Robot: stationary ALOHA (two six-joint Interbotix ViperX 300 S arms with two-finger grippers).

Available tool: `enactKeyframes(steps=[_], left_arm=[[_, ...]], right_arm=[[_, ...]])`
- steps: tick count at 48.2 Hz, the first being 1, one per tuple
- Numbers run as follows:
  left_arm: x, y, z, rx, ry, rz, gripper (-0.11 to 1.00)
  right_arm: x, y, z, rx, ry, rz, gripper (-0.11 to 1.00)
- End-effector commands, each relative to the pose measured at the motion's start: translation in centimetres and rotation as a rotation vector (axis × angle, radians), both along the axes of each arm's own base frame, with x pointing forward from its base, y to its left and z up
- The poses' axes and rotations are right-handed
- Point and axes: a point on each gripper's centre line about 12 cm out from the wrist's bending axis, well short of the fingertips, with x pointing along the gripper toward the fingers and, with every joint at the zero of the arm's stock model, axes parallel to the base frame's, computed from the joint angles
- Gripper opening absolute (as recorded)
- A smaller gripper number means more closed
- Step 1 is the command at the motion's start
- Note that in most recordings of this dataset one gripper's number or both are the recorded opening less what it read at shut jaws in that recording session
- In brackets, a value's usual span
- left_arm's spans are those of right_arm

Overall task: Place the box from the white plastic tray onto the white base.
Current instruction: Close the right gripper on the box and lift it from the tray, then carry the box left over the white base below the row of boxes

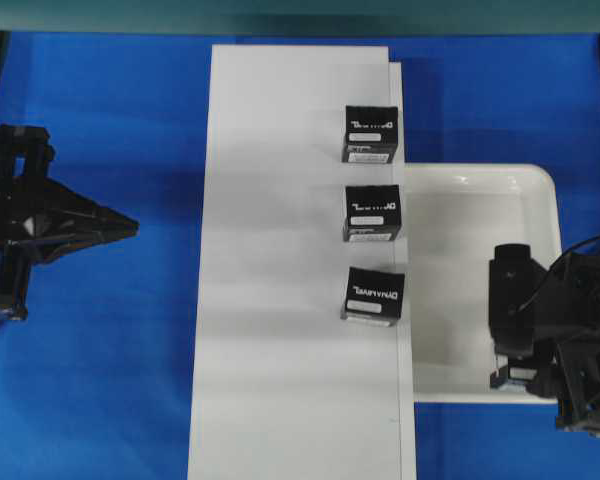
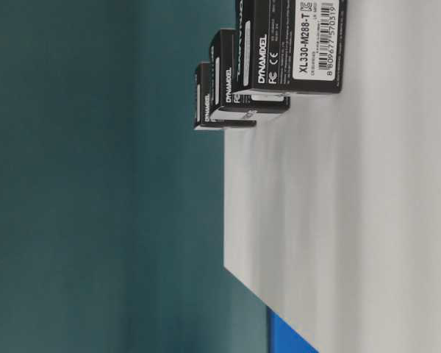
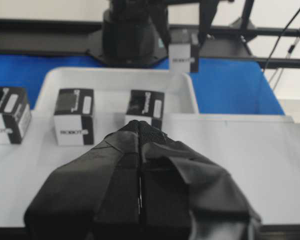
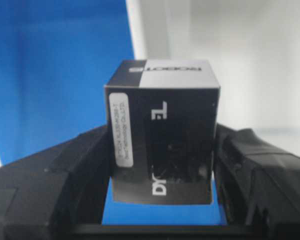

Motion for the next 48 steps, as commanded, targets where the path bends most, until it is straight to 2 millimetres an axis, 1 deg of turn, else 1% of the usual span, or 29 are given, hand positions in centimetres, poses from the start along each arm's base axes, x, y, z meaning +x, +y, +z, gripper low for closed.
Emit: enactKeyframes(steps=[1, 8, 22, 30, 39, 48], left_arm=[[0.2, -0.1, 1.2, 0.001, -0.034, -0.004, -0.07], [0.1, -0.2, 1.0, -0.001, -0.025, -0.009, -0.07], [0.0, -0.6, 0.6, -0.001, 0.015, -0.027, -0.07], [-0.1, -0.9, 0.0, -0.015, 0.064, -0.035, -0.07], [-0.4, -0.8, 0.1, -0.064, 0.067, -0.03, -0.07], [-0.8, -0.8, 0.3, -0.073, 0.063, -0.029, -0.07]], right_arm=[[1.4, 0.6, 2.6, 0.017, -0.022, 0.005, 0.58], [3.7, 1.4, 4.2, 0.023, -0.04, 0.009, 0.58], [8.7, 2.9, 4.8, -0.007, -0.016, 0.024, 0.58], [10.9, 3.2, 5.1, -0.046, -0.04, 0.026, 0.58], [13.2, 3.9, 3.6, -0.082, -0.017, 0.039, 0.58], [14.6, 4.5, 1.8, -0.112, 0.015, 0.049, 0.58]])
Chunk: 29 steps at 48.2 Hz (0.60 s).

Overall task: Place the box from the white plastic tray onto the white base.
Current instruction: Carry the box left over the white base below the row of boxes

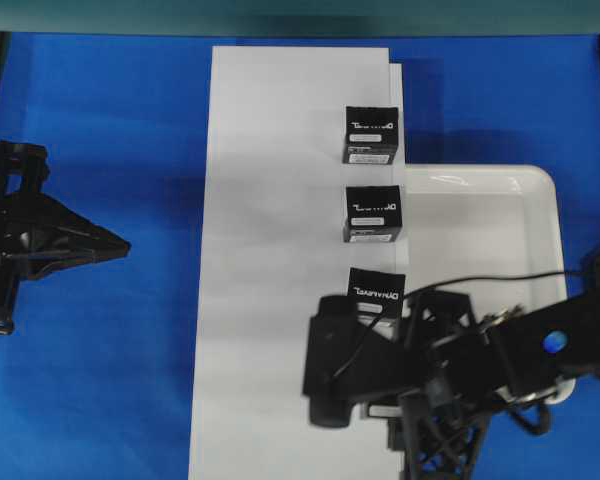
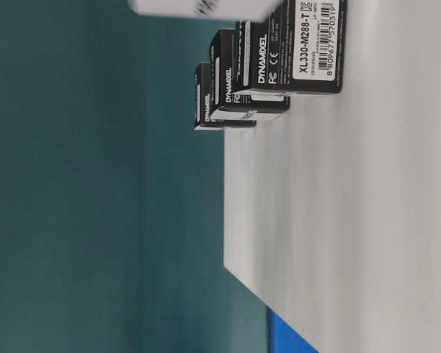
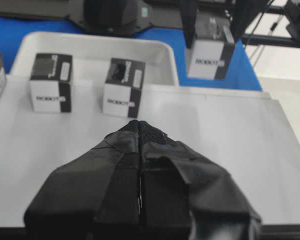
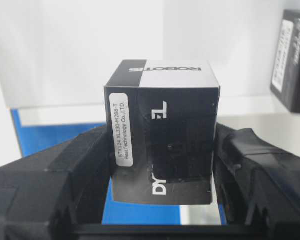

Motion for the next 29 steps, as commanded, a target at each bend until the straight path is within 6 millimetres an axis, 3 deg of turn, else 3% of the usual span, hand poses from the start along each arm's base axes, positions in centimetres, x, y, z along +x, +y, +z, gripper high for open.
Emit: enactKeyframes(steps=[1, 14, 29], left_arm=[[0.0, 0.0, 0.9, -0.001, -0.018, 0.002, -0.07], [-0.4, 0.0, 0.9, -0.002, -0.008, -0.001, -0.07], [-0.5, -0.4, 1.0, -0.005, -0.009, -0.017, -0.07]], right_arm=[[0.9, 0.3, -0.9, -0.014, 0.01, 0.004, 0.58], [1.4, 0.6, -3.5, -0.049, 0.064, 0.017, 0.58], [1.9, 0.6, -4.3, -0.069, 0.05, 0.022, 0.58]])
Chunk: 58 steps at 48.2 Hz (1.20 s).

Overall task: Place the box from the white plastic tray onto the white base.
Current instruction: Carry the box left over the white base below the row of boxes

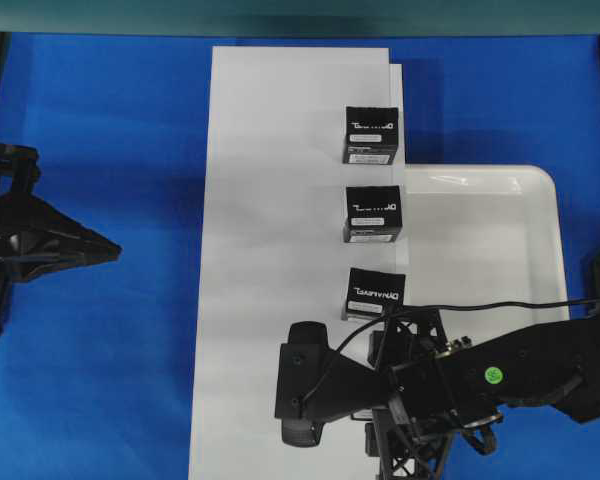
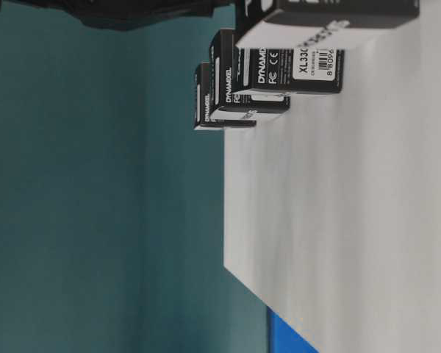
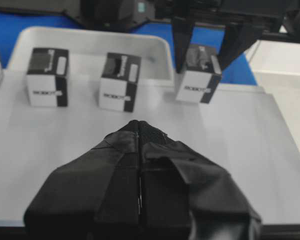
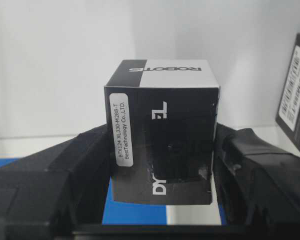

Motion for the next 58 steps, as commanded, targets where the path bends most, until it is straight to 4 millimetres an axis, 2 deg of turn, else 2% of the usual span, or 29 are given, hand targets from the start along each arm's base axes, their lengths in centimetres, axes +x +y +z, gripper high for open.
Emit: enactKeyframes(steps=[1, 13, 58], left_arm=[[0.2, 0.0, 0.9, -0.002, -0.021, -0.001, -0.07], [0.0, -0.1, 1.1, -0.001, -0.031, -0.003, -0.07], [-0.1, -0.1, 1.2, -0.001, -0.035, -0.003, -0.07]], right_arm=[[0.4, 0.2, -0.6, -0.001, -0.005, 0.001, 0.58], [0.2, 0.1, -1.7, -0.006, 0.003, 0.005, 0.58], [0.2, -0.2, -2.5, -0.023, -0.001, 0.017, 0.58]])
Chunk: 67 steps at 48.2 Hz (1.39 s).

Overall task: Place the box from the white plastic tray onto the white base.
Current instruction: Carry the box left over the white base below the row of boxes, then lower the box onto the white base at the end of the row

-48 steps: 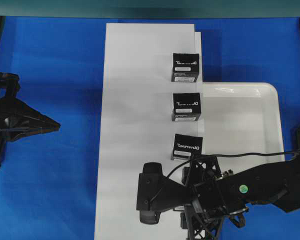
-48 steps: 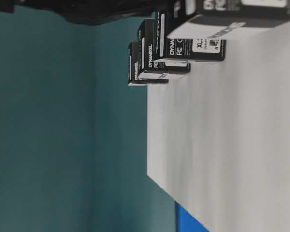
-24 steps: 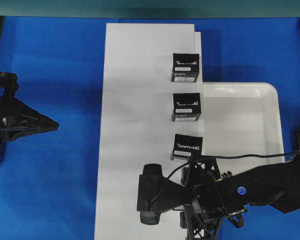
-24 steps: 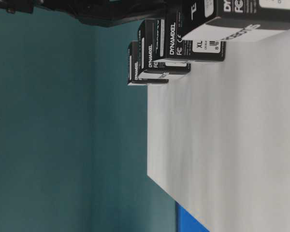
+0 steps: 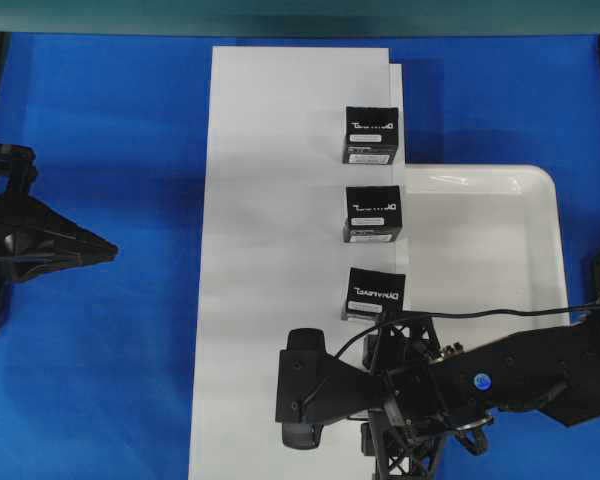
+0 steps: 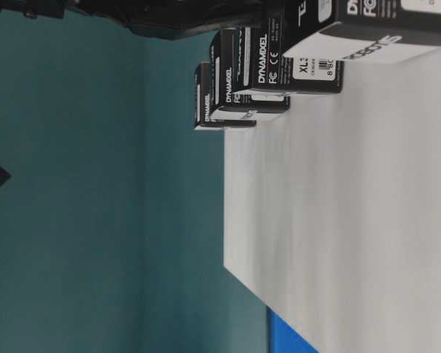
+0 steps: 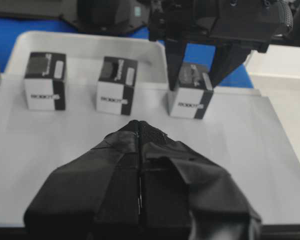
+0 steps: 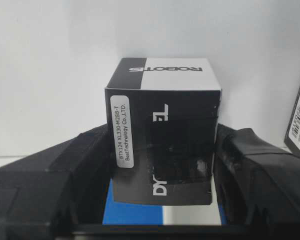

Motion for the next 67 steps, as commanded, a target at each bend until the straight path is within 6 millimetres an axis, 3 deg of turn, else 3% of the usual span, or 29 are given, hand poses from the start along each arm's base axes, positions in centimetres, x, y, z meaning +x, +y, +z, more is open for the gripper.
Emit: enactKeyframes(steps=[1, 51, 59, 67], left_arm=[[0.18, -0.05, 0.91, 0.001, -0.023, -0.002, -0.07], [0.19, -0.05, 0.98, 0.001, -0.029, -0.002, -0.07], [0.15, -0.05, 1.0, 0.001, -0.029, -0.002, -0.07], [0.16, -0.08, 1.08, 0.0, -0.032, -0.003, -0.07]], right_arm=[[0.12, -0.12, -0.47, -0.007, 0.009, -0.001, 0.58], [0.39, -0.19, -0.43, 0.001, -0.009, 0.0, 0.58], [0.22, -0.26, -0.4, -0.009, 0.002, 0.003, 0.88], [-0.08, -0.48, -0.45, -0.023, 0.029, -0.001, 0.92]])
